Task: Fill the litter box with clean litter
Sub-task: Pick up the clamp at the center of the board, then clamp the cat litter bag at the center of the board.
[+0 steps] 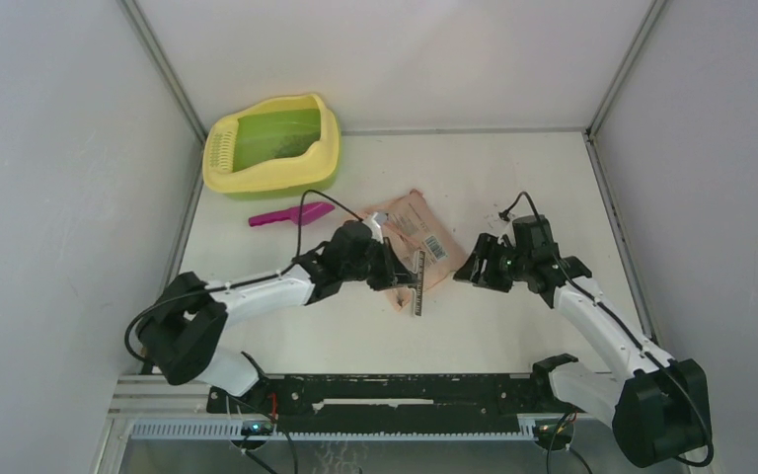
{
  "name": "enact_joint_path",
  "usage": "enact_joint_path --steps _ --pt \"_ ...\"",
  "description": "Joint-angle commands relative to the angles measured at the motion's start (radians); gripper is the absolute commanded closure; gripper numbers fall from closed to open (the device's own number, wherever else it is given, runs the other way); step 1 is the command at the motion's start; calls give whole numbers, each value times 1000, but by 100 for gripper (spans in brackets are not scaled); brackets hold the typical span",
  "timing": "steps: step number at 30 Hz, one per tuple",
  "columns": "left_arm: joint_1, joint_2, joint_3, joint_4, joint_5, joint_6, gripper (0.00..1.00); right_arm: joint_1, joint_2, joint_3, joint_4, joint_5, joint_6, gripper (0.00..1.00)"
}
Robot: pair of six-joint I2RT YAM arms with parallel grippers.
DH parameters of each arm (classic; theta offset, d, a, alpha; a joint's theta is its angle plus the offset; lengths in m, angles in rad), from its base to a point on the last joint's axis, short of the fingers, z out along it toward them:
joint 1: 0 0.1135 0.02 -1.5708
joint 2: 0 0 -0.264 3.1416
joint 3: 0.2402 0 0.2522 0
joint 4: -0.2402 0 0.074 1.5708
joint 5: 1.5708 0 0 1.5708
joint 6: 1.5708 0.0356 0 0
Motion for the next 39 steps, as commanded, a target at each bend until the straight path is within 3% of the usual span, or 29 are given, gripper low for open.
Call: enact_joint_path --steps 1,3,8,10,15,22,26,30,39 --pt "47 -151 -96 95 15 -60 100 24 -23 -2 69 -73 -11 36" --pt "62 -224 -139 79 -17 -73 100 38 -14 3 72 -84 -15 36" --pt "101 -438 -267 -10 -158 -93 100 157 37 53 81 -72 -31 50" --pt "135 -504 -315 -43 -188 -99 100 243 77 107 50 4 -46 53" --pt "253 -609 -419 -69 -182 -106 100 438 216 273 -51 291 -106 51" --pt "343 -657 -506 -82 -178 -107 100 470 418 461 -69 462 -203 45" --pt "376 -643 -549 -35 -188 -116 100 466 486 537 -53 359 -237 44" --pt "412 -620 -575 13 -178 -124 100 530 544 606 -74 308 -234 52" --pt "465 -633 -593 18 -152 -103 100 763 631 661 -200 653 -253 58"
